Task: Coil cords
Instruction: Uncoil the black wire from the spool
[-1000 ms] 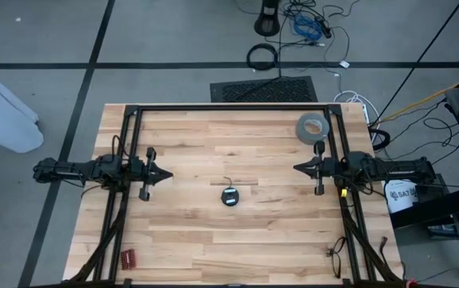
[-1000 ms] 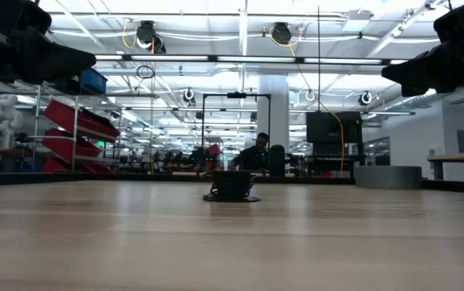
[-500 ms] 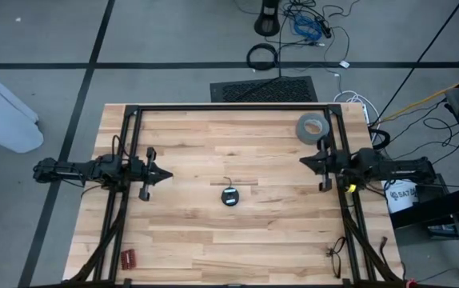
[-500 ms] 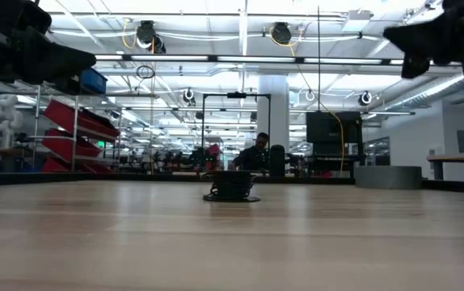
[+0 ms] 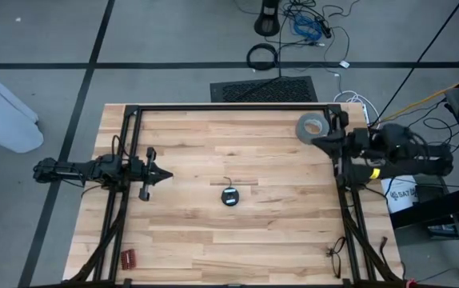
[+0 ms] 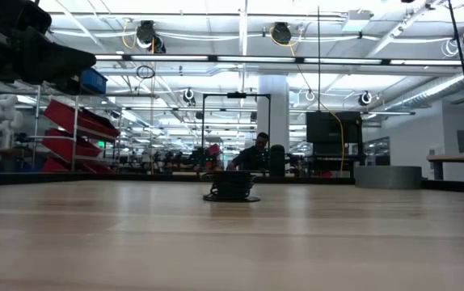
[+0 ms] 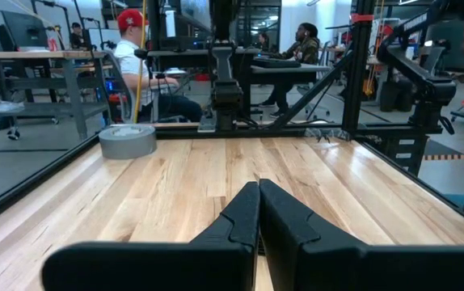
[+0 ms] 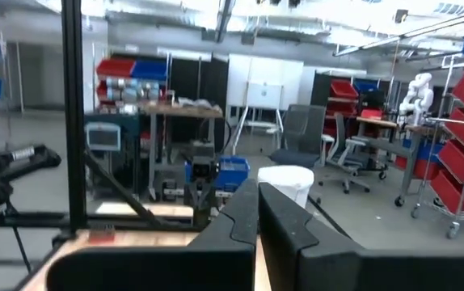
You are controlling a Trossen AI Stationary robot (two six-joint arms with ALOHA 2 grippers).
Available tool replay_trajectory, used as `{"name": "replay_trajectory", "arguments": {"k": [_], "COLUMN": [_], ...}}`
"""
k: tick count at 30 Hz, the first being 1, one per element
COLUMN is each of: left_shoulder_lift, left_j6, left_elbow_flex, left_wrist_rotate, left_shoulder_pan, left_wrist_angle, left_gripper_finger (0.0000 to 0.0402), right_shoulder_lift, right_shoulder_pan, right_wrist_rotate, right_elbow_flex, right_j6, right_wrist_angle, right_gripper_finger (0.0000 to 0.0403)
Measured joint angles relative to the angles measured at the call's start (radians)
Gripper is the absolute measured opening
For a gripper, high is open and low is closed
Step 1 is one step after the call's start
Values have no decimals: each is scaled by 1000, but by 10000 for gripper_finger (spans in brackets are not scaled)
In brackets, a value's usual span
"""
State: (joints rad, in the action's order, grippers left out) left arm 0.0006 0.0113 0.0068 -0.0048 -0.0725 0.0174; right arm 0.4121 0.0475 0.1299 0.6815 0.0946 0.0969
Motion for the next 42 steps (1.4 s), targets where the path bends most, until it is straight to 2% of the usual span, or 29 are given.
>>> {"name": "replay_trajectory", "arguments": {"k": [4, 11, 17, 24, 42], "left_shoulder_lift": [0, 0, 0, 0, 0], "left_j6": [0, 0, 0, 0, 0], "left_elbow_flex": [0, 0, 0, 0, 0], "left_wrist_rotate": [0, 0, 0, 0, 0], "left_shoulder_pan": [0, 0, 0, 0, 0], "left_wrist_angle": [0, 0, 0, 0, 0], "left_gripper_finger": [20, 20, 20, 20, 20], "right_shoulder_lift": [86, 228, 325, 420, 820], "right_shoulder_pan": [0, 0, 0, 3, 86], "right_wrist_rotate": [0, -4, -4, -4, -4], "right_elbow_flex": [-9, -124, -239, -310, -323], "right_j6": [10, -80, -114, -141, -133], "right_wrist_angle": [-8, -24, -199, -329, -685], "right_gripper_finger": [0, 0, 0, 0, 0]}}
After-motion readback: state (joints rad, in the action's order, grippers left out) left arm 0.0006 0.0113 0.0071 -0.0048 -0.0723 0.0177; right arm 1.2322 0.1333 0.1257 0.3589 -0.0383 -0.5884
